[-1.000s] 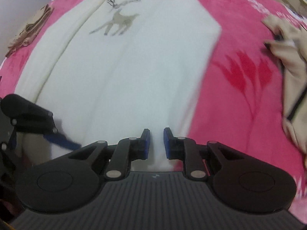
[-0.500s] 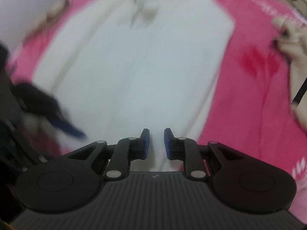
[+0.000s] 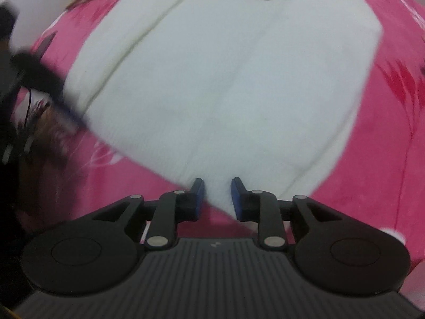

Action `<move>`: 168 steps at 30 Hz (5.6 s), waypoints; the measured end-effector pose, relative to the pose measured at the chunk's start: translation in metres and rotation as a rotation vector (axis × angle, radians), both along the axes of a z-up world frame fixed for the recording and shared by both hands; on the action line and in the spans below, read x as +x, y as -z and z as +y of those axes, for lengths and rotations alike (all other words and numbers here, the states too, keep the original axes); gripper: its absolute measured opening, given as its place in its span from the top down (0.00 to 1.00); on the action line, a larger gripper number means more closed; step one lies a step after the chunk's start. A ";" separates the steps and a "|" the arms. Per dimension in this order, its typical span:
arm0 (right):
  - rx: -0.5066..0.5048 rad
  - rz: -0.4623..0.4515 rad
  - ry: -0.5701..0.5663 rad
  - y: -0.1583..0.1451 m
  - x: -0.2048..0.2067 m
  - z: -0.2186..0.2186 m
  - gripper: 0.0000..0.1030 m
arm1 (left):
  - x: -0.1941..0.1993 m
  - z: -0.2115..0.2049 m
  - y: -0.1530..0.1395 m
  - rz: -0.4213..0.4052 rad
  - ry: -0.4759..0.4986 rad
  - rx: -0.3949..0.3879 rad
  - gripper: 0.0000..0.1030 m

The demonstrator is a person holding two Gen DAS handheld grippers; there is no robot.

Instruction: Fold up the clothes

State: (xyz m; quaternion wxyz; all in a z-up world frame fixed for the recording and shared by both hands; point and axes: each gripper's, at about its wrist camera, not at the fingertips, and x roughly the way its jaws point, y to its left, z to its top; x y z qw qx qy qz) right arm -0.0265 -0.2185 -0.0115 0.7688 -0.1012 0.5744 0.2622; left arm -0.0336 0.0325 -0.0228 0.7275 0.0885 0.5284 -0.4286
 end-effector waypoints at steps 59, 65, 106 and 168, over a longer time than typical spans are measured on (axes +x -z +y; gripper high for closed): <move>0.446 0.042 0.176 0.006 0.259 0.110 0.69 | 0.200 0.136 -0.005 -0.247 -0.638 0.077 0.49; 0.482 0.024 0.238 0.022 0.283 0.128 0.69 | 0.212 0.145 0.006 -0.211 -0.693 0.042 0.56; 0.516 -0.201 0.302 0.040 0.378 0.168 0.96 | 0.245 0.183 0.040 -0.071 -1.008 -0.270 0.83; 0.391 0.270 0.011 0.035 0.100 0.168 0.70 | 0.032 0.118 0.015 0.111 -0.323 -0.100 0.54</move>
